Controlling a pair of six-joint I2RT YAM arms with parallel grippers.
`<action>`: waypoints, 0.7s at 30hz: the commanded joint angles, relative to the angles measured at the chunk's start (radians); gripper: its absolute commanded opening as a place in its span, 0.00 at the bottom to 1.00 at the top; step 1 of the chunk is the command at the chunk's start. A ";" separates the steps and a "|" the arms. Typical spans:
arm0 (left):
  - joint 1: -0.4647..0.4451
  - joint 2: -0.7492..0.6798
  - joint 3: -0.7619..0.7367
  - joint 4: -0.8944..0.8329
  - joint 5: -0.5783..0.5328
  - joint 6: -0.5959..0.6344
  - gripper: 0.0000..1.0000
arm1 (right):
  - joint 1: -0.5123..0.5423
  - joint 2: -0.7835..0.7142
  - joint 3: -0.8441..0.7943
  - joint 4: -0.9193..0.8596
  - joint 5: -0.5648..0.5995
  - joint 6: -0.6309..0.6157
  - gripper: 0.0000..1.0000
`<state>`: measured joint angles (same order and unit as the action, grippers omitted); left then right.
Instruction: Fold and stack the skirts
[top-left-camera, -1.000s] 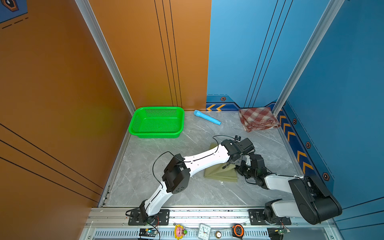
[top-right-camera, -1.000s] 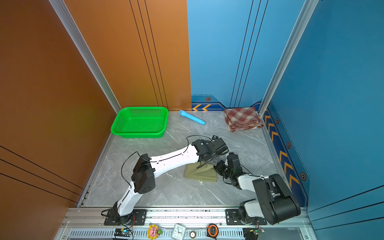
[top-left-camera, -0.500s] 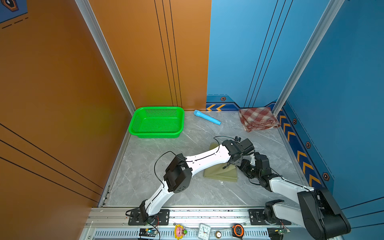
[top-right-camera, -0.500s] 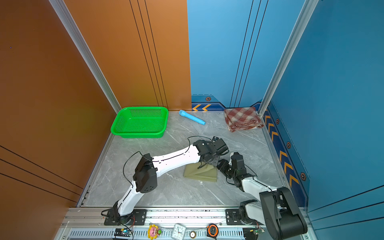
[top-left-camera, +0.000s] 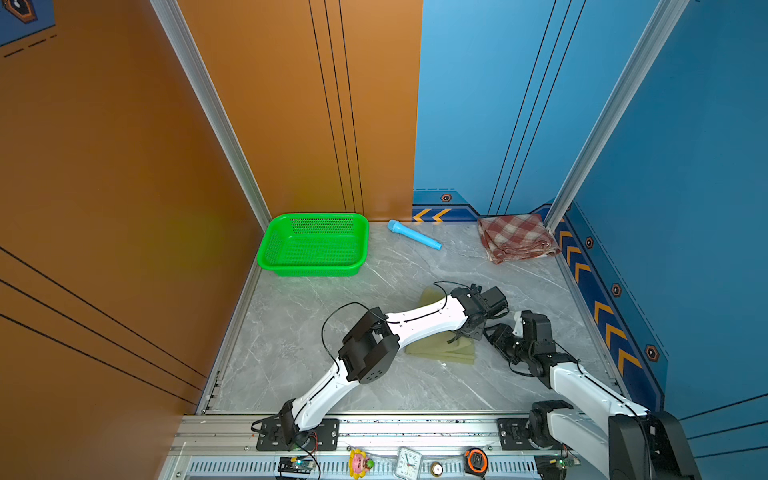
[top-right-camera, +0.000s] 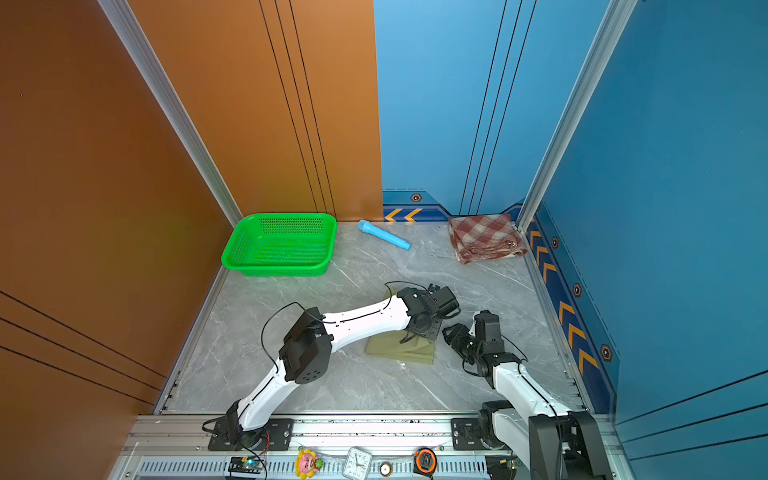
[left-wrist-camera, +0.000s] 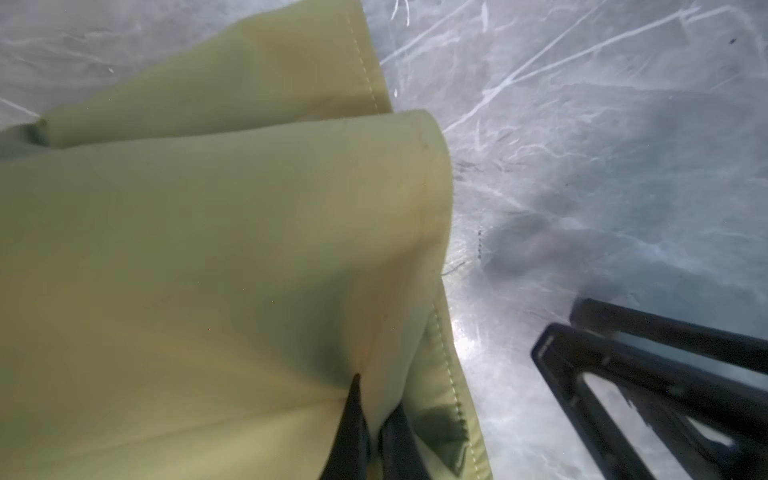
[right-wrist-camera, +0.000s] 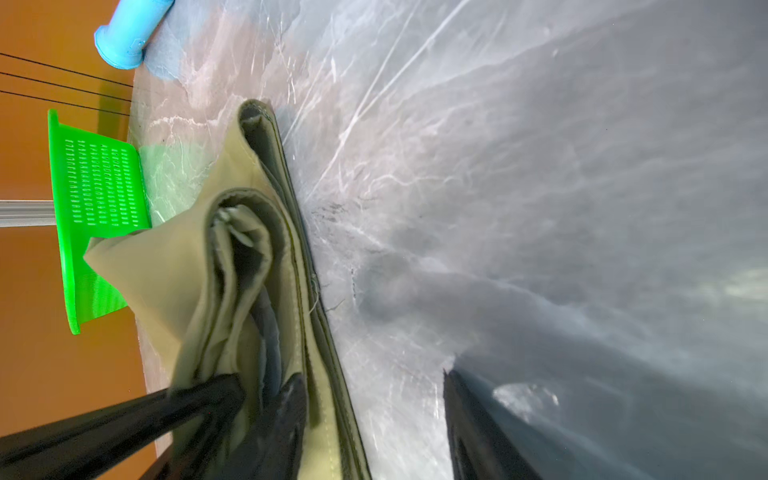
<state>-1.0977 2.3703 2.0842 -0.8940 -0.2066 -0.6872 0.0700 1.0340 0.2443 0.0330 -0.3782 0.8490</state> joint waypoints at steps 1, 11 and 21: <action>-0.011 0.030 0.032 0.022 0.065 -0.029 0.17 | -0.025 0.012 0.013 -0.120 0.000 -0.021 0.56; 0.019 -0.186 -0.176 0.267 0.172 -0.033 0.69 | -0.070 0.082 0.101 -0.120 -0.086 -0.056 0.64; 0.137 -0.449 -0.527 0.398 0.168 -0.028 0.70 | 0.098 0.142 0.200 -0.162 -0.009 -0.076 0.65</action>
<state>-0.9955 1.9495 1.6184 -0.5247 -0.0433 -0.7204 0.1268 1.1538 0.4061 -0.0830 -0.4347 0.7994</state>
